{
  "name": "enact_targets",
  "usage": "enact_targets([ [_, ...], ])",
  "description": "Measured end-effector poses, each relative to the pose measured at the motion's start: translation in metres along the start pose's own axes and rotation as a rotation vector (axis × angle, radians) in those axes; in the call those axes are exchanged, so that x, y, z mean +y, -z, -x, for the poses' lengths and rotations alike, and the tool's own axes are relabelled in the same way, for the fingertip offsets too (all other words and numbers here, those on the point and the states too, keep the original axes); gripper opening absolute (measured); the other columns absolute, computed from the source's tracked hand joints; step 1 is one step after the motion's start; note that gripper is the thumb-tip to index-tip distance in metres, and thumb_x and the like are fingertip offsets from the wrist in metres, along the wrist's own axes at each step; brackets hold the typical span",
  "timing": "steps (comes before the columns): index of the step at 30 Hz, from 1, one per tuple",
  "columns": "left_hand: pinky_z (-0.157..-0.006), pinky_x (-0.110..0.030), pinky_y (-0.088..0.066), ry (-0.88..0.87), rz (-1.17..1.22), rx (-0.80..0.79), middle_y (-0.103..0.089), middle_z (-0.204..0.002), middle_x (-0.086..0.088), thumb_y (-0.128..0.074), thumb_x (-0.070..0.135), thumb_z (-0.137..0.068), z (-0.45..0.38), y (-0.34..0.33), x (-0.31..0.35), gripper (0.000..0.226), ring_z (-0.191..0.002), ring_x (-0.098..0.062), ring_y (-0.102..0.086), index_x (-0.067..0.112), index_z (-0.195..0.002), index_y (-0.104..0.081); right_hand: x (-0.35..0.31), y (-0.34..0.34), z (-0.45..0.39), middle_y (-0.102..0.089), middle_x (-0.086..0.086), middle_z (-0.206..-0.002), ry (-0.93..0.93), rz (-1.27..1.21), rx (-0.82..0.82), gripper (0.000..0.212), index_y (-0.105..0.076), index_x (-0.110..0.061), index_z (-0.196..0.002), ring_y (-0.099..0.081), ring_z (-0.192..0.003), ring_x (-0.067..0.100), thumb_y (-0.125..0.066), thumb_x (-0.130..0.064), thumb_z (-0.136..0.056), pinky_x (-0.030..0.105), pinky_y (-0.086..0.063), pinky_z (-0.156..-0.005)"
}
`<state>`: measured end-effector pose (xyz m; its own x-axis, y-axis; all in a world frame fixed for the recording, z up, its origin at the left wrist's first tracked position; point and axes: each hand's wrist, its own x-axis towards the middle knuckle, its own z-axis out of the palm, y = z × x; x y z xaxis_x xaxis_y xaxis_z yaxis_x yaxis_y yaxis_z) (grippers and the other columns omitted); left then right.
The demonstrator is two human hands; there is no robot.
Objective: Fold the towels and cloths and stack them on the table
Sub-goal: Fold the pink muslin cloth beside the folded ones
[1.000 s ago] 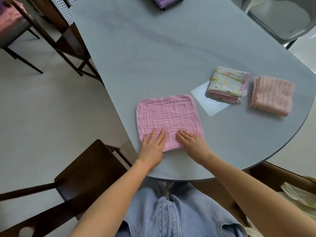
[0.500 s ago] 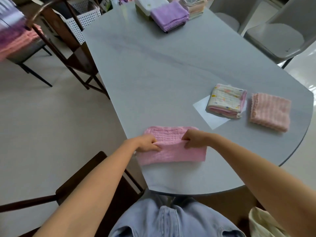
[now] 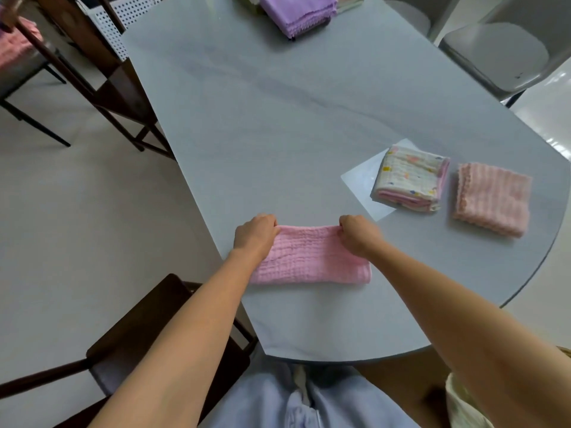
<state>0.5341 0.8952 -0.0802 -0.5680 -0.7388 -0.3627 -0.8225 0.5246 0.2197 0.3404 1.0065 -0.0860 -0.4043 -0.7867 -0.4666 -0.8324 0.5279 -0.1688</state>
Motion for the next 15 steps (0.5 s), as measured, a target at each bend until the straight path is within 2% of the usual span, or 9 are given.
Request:
enact_targets([
  [3, -0.076, -0.037, -0.047, -0.058, -0.057, -0.022, -0.054, -0.112, -0.005, -0.042, 0.035, -0.101, -0.005, -0.006, -0.001, 0.026, -0.094, -0.028, -0.059, 0.012, -0.105, -0.055, -0.001, -0.006, 0.0, -0.059, 0.017, -0.111, 0.001, 0.044, 0.084, 0.016, -0.052, -0.006, -0.103, -0.056, -0.103, 0.035, -0.045, -0.004, -0.089, 0.035, -0.04, -0.073],
  [5, -0.08, -0.039, -0.046, -0.097, -0.075, -0.019, -0.054, -0.117, -0.005, -0.046, 0.034, -0.1, -0.009, -0.009, 0.001, 0.025, -0.103, -0.027, -0.055, 0.012, -0.111, -0.053, 0.002, -0.009, -0.001, -0.053, 0.014, -0.114, 0.022, 0.119, 0.138, 0.023, -0.048, -0.008, -0.11, -0.05, -0.109, 0.033, -0.046, -0.005, -0.088, 0.038, -0.041, -0.081],
  [7, -0.089, -0.038, -0.043, -0.169, -0.067, -0.033, -0.054, -0.124, -0.004, -0.052, 0.035, -0.096, -0.013, -0.011, 0.002, 0.032, -0.115, -0.025, -0.048, 0.014, -0.12, -0.05, 0.005, -0.011, -0.002, -0.051, 0.014, -0.117, 0.054, 0.142, 0.098, 0.027, -0.046, -0.009, -0.116, -0.047, -0.112, 0.033, -0.044, -0.008, -0.089, 0.039, -0.039, -0.088],
  [10, -0.099, -0.034, -0.038, -0.249, -0.045, -0.164, -0.051, -0.131, -0.004, -0.059, 0.036, -0.092, -0.016, -0.011, 0.001, 0.042, -0.122, -0.022, -0.043, 0.016, -0.127, -0.049, 0.008, -0.013, -0.006, -0.056, 0.015, -0.115, 0.076, 0.055, 0.003, 0.025, -0.048, -0.008, -0.112, -0.049, -0.109, 0.033, -0.046, -0.01, -0.087, 0.037, -0.04, -0.083],
  [12, -0.096, -0.034, -0.04, -0.234, -0.015, -0.236, -0.052, -0.127, -0.004, -0.062, 0.033, -0.09, -0.016, -0.01, -0.002, 0.038, -0.119, -0.022, -0.045, 0.015, -0.123, -0.052, 0.009, -0.015, -0.007, -0.059, 0.014, -0.112, 0.089, 0.01, -0.048, 0.021, -0.054, -0.008, -0.106, -0.052, -0.105, 0.032, -0.047, -0.012, -0.086, 0.035, -0.04, -0.078],
  [15, -0.079, -0.033, -0.044, -0.223, 0.043, -0.286, -0.051, -0.112, -0.005, -0.06, 0.028, -0.089, -0.015, -0.004, -0.006, 0.017, -0.102, -0.024, -0.054, 0.015, -0.101, -0.058, 0.011, -0.01, -0.007, -0.057, 0.011, -0.11, 0.119, -0.081, -0.06, 0.018, -0.06, -0.009, -0.101, -0.056, -0.099, 0.03, -0.053, -0.013, -0.085, 0.032, -0.041, -0.074],
])
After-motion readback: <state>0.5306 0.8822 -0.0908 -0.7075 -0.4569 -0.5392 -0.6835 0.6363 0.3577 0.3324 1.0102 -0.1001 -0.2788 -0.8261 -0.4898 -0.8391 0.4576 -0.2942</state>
